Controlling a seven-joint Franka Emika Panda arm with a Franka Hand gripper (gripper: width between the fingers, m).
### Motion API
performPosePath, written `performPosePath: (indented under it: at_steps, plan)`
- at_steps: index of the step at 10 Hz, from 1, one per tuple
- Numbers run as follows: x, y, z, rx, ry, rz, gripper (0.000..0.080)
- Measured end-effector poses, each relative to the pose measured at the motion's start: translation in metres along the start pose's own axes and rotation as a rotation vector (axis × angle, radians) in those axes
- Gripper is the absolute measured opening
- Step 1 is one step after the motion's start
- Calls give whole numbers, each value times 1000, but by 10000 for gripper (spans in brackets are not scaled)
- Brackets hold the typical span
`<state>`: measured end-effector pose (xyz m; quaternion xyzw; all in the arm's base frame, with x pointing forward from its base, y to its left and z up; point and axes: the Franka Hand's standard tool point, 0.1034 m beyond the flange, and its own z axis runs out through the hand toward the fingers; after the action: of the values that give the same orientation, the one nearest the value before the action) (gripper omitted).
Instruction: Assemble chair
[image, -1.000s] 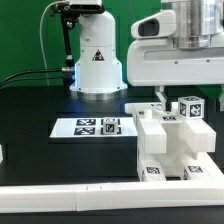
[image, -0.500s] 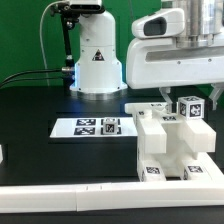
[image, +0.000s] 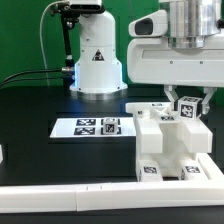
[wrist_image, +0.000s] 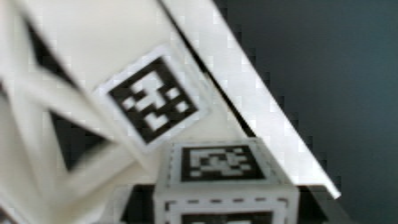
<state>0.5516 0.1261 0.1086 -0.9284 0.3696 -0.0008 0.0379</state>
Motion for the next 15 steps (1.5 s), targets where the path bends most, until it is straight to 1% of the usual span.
performPosePath:
  at_steps: [3,4,7,9,10,13,14,15]
  plan:
    - [0,0,0,5,4,331,274]
    - [1,-1,0,11,-2,440,274]
    - [3,0,0,21,-18,658,274]
    - [2,-1,0,21,-19,808,274]
    - [2,-1,0,21,-19,856,275]
    - [2,-1,0,22,-19,852,275]
    - [2,-1,0,23,-18,826,379]
    - [2,-1,0,21,-17,714,517]
